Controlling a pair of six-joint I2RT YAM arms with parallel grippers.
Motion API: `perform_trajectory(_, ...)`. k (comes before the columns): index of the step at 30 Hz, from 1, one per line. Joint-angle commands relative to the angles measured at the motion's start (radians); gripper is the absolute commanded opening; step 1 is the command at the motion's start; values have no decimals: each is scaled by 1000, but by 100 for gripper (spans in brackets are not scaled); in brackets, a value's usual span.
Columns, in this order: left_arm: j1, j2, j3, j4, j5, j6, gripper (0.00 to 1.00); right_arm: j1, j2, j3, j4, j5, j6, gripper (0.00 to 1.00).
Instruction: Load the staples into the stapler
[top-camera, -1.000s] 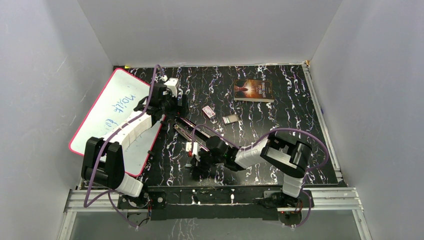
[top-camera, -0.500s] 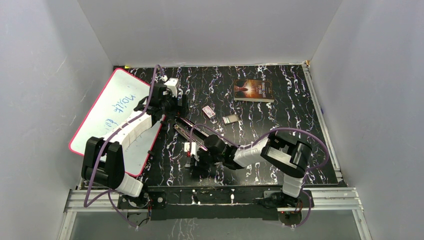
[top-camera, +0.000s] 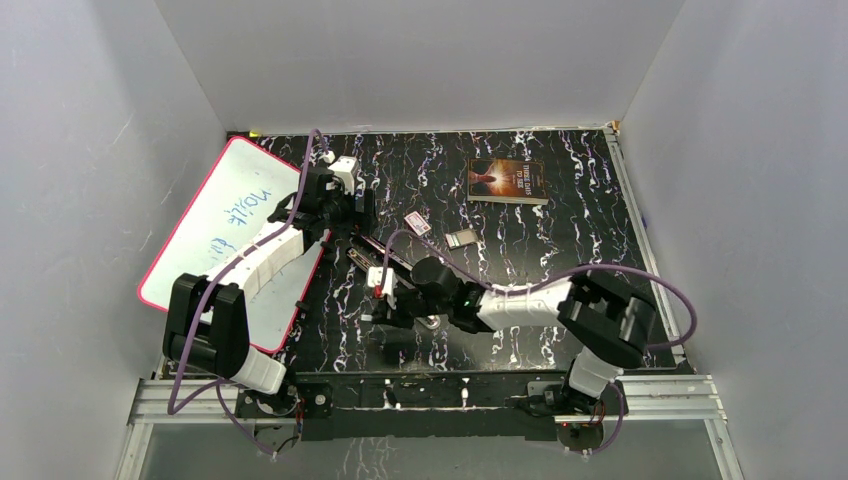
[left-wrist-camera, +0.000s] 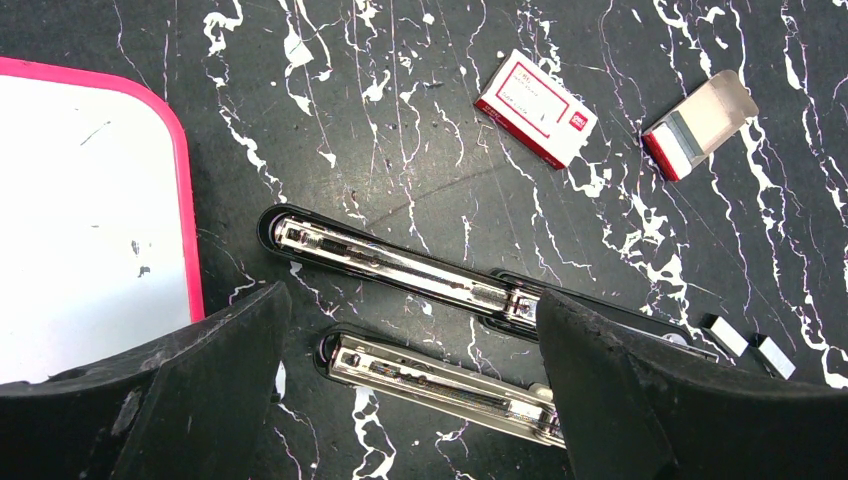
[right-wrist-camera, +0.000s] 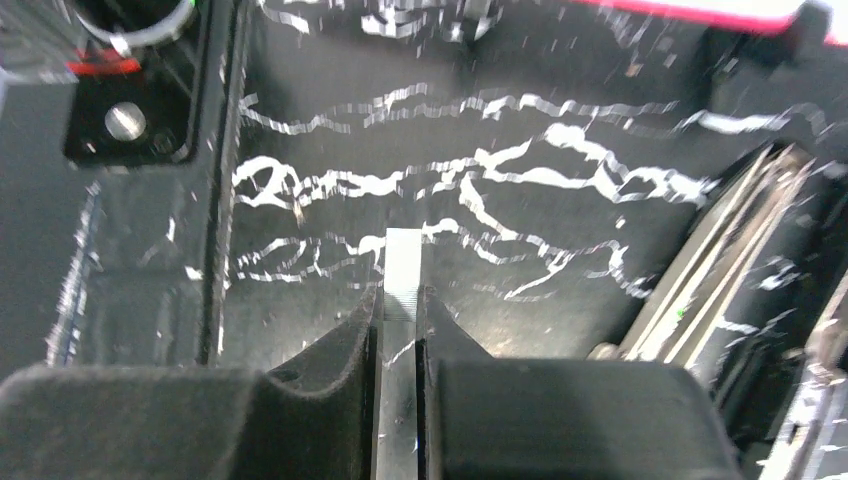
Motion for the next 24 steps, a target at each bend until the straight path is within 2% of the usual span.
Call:
perform_trajectory(1,4,-10,14,-13,-3,9,92,0,-115,32,57,22,49,0)
perform_trajectory(4,3,-10,13,-13,-2,5,92,0,-166,-5,53,100,80,0)
perform_trajectory(12,4,0,16,-13,12,-2,92,-22,-284,-72,-43,432,111,0)
perform_trajectory(17,4,11,19,-17,12,-2,92,-57,-334,-79,-87,481,132,0)
perform_trajectory(21,4,23,28,-30,11,3,92,-72,-318,4,-288,580,223,0)
perform_trajectory(24,4,27,31,-34,6,3,92,-73,-314,26,-336,579,238,0)
